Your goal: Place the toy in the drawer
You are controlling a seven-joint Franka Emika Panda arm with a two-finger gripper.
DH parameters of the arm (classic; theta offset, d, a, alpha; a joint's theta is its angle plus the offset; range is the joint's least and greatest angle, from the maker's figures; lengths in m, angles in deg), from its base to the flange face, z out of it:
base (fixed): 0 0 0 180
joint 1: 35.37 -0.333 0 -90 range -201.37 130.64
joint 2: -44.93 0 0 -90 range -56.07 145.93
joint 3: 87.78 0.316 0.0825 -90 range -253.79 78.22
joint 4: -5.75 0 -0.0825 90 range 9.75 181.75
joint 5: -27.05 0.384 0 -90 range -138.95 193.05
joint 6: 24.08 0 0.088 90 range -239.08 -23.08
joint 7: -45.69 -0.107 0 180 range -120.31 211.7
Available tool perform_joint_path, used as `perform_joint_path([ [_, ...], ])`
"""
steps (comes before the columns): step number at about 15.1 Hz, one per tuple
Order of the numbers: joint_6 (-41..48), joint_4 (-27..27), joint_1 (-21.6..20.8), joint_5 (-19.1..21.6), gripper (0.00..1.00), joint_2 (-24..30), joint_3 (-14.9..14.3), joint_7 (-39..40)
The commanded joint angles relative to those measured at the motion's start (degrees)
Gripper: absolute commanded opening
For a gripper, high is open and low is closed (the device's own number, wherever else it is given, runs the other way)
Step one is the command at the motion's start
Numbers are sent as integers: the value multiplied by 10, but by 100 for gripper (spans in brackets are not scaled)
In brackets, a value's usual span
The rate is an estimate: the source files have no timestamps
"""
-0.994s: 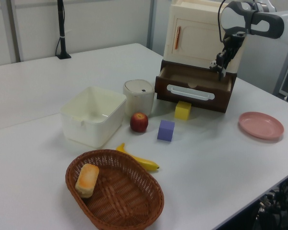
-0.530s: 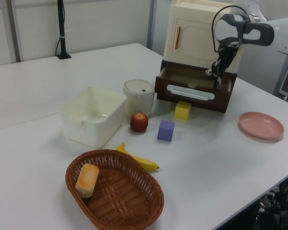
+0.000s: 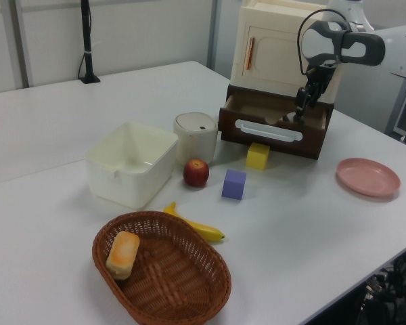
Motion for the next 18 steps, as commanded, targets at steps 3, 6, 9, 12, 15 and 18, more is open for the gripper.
perform_joint_path([
  [3, -1, 2, -21, 2, 86, 9, 0, -24],
  [6, 20, 11, -58, 4, 100, 42, 1, -140],
  [9, 93, 11, -108, 10, 100, 78, 2, -236],
  [12, 114, 11, -155, 10, 100, 88, 4, -331],
  [15, 135, 24, -204, 8, 100, 105, -3, -411],
  [18, 202, 27, -224, 8, 100, 131, -6, -422],
])
